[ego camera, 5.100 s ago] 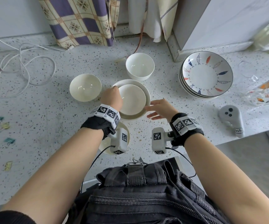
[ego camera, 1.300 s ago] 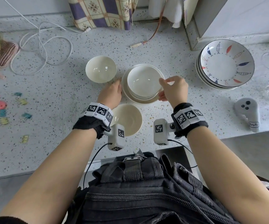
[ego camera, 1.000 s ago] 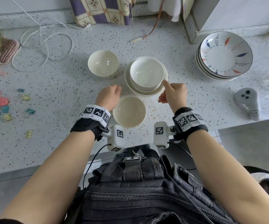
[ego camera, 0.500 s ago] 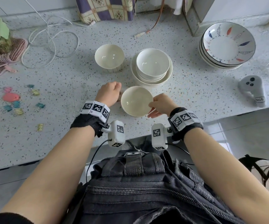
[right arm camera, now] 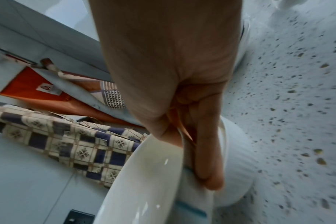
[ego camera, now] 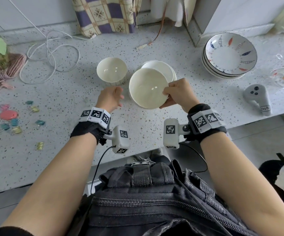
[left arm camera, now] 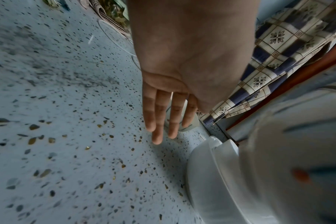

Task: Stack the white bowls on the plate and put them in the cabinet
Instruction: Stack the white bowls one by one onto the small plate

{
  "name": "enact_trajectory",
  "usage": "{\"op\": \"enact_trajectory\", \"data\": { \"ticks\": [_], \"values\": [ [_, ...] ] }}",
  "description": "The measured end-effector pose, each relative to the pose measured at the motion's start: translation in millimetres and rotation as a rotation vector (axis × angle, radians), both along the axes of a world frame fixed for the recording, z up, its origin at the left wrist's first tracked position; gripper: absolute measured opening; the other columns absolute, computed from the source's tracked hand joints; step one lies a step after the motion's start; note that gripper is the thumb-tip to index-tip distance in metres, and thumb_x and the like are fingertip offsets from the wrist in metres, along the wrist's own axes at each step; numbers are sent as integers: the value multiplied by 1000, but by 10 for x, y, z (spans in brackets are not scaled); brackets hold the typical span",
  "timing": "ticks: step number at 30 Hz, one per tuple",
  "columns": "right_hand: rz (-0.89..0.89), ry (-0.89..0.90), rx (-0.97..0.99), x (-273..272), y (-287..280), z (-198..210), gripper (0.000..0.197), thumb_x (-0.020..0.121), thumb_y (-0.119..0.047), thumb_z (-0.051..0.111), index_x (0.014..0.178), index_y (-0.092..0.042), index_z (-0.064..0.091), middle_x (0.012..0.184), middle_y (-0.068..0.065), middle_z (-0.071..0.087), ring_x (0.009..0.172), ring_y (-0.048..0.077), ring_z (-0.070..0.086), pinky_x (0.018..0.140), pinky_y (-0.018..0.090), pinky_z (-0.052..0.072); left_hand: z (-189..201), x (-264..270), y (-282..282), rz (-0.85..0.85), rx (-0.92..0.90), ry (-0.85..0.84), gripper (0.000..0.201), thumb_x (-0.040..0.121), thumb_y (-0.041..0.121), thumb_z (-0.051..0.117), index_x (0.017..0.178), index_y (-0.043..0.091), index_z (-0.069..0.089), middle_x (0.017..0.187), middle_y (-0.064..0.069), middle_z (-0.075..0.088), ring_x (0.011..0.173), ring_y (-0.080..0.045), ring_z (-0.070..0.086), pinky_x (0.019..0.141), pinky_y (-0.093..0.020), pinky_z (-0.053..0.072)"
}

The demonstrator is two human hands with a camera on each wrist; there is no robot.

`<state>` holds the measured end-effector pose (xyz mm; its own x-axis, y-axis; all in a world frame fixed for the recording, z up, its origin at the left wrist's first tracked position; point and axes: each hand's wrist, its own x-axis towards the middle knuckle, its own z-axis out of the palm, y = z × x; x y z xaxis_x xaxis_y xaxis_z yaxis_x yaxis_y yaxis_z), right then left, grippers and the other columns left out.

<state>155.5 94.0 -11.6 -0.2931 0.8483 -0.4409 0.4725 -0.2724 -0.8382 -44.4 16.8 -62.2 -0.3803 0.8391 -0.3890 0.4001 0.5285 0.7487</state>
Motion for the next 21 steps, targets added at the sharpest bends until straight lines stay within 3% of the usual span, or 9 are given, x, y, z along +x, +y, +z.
{"op": "enact_trajectory", "data": {
  "ticks": [2,4,6,10,12,15,18,21],
  "values": [
    [-32,41,76,-9,72,70,14,80,8,53,68,14,59,77,32,58,43,27,66,50,52,57,23,18,61,-27,1,7,43,99,31,30,125,5,53,110,-14,66,73,-25,66,58,-27,48],
    [-88,47,136,-8,155,83,27,79,7,52,54,-2,49,64,23,53,43,32,66,55,60,56,45,28,124,-29,-2,4,42,100,29,30,127,4,51,113,-16,65,75,-27,65,57,-27,48],
    [-149,34,179,4,249,81,32,77,7,51,49,-7,43,52,17,48,43,34,66,56,63,53,69,35,187,-34,2,7,42,101,29,30,129,4,49,115,-16,65,78,-29,67,58,-29,50],
    [-208,24,194,6,439,56,20,77,6,46,59,1,54,60,41,57,42,34,66,53,65,52,108,72,318,-58,10,23,42,102,30,31,128,3,50,121,-18,64,87,-33,71,78,-49,56],
    [-207,-8,173,8,546,25,18,79,6,46,65,5,58,60,34,62,40,30,65,55,61,55,108,100,395,-61,0,28,40,102,29,32,124,2,52,118,-18,65,86,-35,71,82,-50,56],
    [-183,-61,139,6,678,-22,24,80,6,46,83,23,61,61,27,66,32,21,61,51,49,59,84,154,513,-62,-27,27,37,100,29,37,118,3,56,112,-19,68,86,-36,70,86,-50,56],
    [-130,-100,141,1,764,-79,26,80,6,46,87,25,62,45,14,61,28,17,57,41,33,56,40,189,604,-47,-55,44,35,97,27,43,123,8,56,114,-16,69,89,-33,70,87,-49,56],
    [-80,-109,140,-17,827,-126,26,80,6,45,89,25,60,43,11,59,27,15,56,37,28,53,-10,198,651,-36,-68,71,32,96,23,43,120,8,57,110,-18,70,88,-34,70,86,-49,56]
  ]
}}
